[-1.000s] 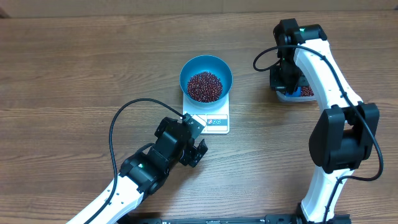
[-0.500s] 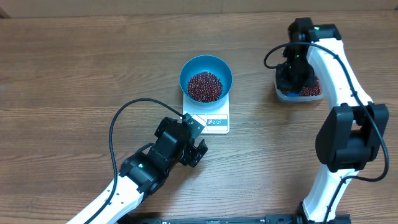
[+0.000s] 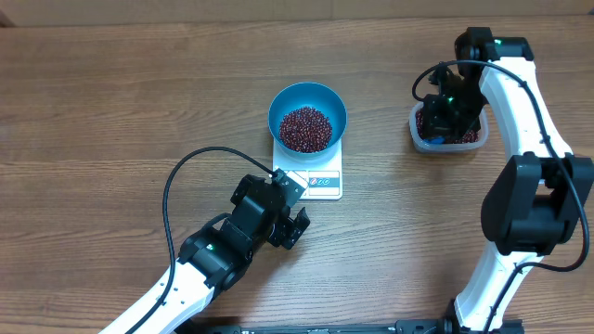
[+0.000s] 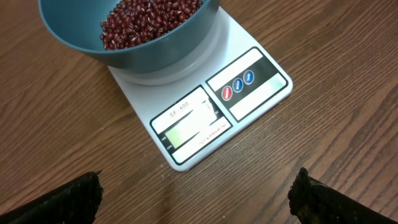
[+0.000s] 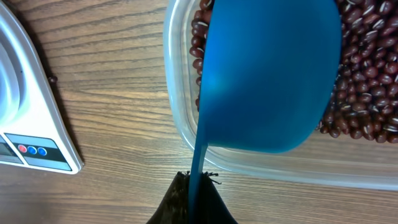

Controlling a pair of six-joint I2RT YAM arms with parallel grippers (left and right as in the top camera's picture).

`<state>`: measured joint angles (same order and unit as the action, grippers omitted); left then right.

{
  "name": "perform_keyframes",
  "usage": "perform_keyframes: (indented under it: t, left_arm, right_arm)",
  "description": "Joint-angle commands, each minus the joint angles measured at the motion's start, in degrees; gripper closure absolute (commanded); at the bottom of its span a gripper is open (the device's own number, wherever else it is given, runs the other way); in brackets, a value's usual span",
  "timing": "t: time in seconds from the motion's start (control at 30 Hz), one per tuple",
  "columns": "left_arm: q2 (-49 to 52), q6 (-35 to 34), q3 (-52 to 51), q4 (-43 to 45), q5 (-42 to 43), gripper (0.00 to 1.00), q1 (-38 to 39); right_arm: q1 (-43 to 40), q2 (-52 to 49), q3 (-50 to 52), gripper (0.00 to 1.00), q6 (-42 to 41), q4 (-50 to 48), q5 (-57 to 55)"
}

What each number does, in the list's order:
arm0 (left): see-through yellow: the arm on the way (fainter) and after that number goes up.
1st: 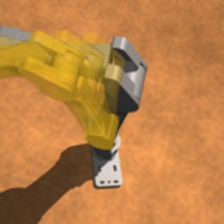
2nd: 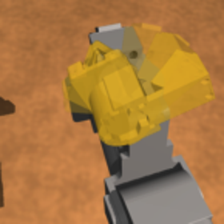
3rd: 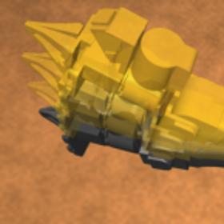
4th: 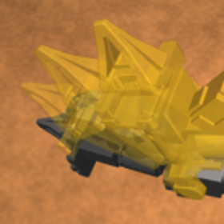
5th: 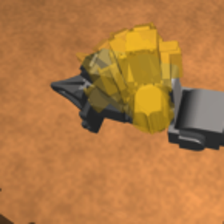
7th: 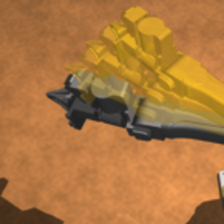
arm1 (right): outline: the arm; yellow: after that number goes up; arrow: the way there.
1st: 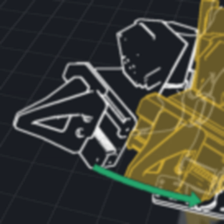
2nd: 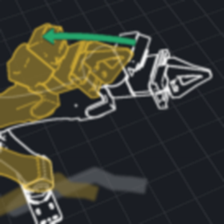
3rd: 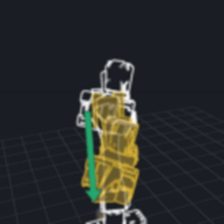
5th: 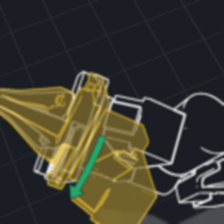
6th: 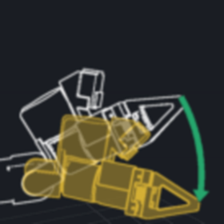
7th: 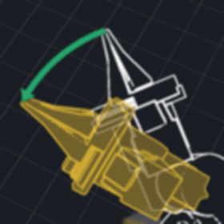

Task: Scoop item into bowl and weigh 150g on scale
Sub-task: 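Drag the scoop through the beans and lift it out filled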

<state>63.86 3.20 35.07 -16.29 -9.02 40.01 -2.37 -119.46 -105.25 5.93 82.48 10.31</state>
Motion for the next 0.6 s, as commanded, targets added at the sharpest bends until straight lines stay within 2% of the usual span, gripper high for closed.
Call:
perform_keyframes:
  t: [0.0, 0.57]
  left_arm:
    - [-0.5, 0.7, -0.4, 0.1, 0.0, 0.00, -0.3]
    - [-0.5, 0.7, -0.4, 0.1, 0.0, 0.00, -0.2]
  right_arm:
    - [-0.5, -0.3, 0.7, 0.96, 2.3, 0.6, 6.6]
    - [-3.8, -0.3, 0.8, 0.96, 5.0, 0.6, 12.6]
